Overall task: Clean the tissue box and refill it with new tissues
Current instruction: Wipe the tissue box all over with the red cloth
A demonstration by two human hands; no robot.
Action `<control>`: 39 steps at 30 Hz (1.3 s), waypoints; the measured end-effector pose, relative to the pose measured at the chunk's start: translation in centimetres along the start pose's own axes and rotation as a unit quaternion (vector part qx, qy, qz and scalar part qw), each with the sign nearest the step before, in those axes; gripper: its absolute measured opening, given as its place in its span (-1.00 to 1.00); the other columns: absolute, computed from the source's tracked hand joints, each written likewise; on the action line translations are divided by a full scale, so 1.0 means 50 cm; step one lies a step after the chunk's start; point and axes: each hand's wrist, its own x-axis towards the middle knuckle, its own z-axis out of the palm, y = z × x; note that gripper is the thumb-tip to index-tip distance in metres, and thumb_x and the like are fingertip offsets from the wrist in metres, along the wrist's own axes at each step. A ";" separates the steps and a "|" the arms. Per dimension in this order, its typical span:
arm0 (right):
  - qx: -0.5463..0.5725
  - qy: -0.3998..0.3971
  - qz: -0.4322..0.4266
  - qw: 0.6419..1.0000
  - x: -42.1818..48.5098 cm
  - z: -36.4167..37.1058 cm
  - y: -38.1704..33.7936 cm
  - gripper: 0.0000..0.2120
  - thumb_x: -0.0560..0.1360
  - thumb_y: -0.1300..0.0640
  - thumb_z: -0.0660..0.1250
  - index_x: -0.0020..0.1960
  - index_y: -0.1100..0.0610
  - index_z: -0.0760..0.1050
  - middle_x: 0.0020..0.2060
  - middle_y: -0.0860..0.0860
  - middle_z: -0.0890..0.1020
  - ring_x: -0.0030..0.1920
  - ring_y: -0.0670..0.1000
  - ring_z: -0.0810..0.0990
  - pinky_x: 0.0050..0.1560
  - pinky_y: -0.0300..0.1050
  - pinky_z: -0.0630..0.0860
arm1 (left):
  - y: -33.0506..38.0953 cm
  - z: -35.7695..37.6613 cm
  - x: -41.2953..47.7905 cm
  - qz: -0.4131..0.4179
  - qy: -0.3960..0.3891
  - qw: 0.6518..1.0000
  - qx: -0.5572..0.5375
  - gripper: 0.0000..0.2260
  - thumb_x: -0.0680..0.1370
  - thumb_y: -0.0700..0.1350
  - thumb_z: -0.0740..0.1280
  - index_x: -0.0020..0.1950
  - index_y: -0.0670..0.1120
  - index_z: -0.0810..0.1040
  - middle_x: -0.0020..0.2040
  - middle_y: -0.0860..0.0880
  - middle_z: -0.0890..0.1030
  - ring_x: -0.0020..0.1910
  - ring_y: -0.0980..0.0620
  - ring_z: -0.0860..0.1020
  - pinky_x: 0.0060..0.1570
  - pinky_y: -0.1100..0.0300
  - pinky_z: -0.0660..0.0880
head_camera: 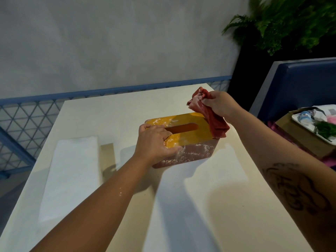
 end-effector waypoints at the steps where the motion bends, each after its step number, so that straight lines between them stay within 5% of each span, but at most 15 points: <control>1: 0.008 -0.005 -0.001 1.000 -0.004 0.002 -0.001 -0.72 0.58 0.02 0.19 0.22 0.10 0.48 -0.05 0.07 0.57 -0.08 0.07 0.53 0.05 -0.03 0.52 | 0.000 0.001 0.001 -0.001 -0.001 1.000 0.003 -0.25 0.24 0.45 -0.02 0.13 0.04 0.60 0.15 0.11 0.62 0.28 0.12 0.43 0.23 0.08 0.08; 6: -0.080 0.008 -0.040 0.996 -0.018 0.051 -0.005 -0.68 0.59 0.03 0.17 0.20 0.22 0.48 -0.08 0.08 0.53 -0.13 0.04 0.43 -0.10 -0.14 0.34 | -0.003 0.001 0.000 0.002 0.000 1.000 0.009 -0.26 0.24 0.45 -0.02 0.12 0.04 0.61 0.14 0.12 0.62 0.28 0.14 0.42 0.19 0.12 0.04; 9: -0.179 0.005 -0.023 0.984 -0.024 0.091 -0.016 -0.67 0.57 -0.02 0.20 0.15 0.20 0.51 -0.12 0.08 0.53 -0.14 0.07 0.49 -0.14 -0.10 0.38 | -0.004 0.003 0.001 0.004 0.005 1.000 0.006 -0.28 0.25 0.44 0.00 0.12 0.04 0.61 0.13 0.12 0.62 0.27 0.13 0.44 0.18 0.12 0.04; 13: -0.271 0.026 -0.038 0.962 -0.040 0.136 -0.046 -0.75 0.58 0.14 0.20 0.22 0.21 0.46 0.06 0.13 0.48 0.03 0.13 0.56 0.01 -0.05 0.49 | -0.006 0.005 0.002 0.005 0.012 1.000 -0.007 -0.29 0.23 0.44 0.03 0.07 0.01 0.63 0.07 0.11 0.64 0.23 0.11 0.47 0.18 0.13 0.05; 19: -0.292 -0.054 -0.194 0.935 -0.053 0.190 -0.068 -0.70 0.58 0.14 0.19 0.31 0.08 0.44 0.17 0.11 0.42 0.08 0.12 0.55 0.12 -0.01 0.55 | -0.007 0.007 0.004 0.002 0.011 1.000 0.027 -0.41 0.26 0.44 0.09 -0.08 0.04 0.61 -0.10 0.10 0.62 0.04 0.09 0.51 0.16 0.15 0.08; 25: -0.346 -0.018 -0.163 0.924 -0.036 0.140 -0.031 -0.63 0.56 -0.03 0.23 0.36 -0.08 0.38 0.21 0.10 0.38 0.13 0.13 0.49 0.13 0.01 0.54 | -0.006 0.004 0.000 0.012 0.009 1.000 0.010 -0.29 0.25 0.44 0.00 0.08 0.03 0.62 0.08 0.11 0.63 0.21 0.12 0.47 0.26 0.08 0.09; 31: -0.368 0.022 -0.099 0.924 -0.034 0.161 -0.055 -0.67 0.59 0.05 0.18 0.33 0.10 0.38 0.17 0.16 0.41 0.07 0.12 0.51 0.05 -0.05 0.49 | -0.006 0.002 0.001 0.012 0.014 1.000 0.002 -0.30 0.25 0.44 0.03 0.04 0.01 0.64 0.04 0.10 0.65 0.18 0.10 0.50 0.23 0.13 0.06; 39: -0.349 -0.072 -0.244 0.902 -0.054 0.174 -0.080 -0.61 0.58 0.06 0.21 0.40 -0.08 0.34 0.25 0.12 0.37 0.13 0.16 0.53 0.15 -0.02 0.52 | -0.010 0.009 0.002 0.004 0.016 1.000 0.019 -0.36 0.25 0.46 0.04 -0.05 0.05 0.63 -0.06 0.12 0.65 0.08 0.10 0.52 0.20 0.13 0.09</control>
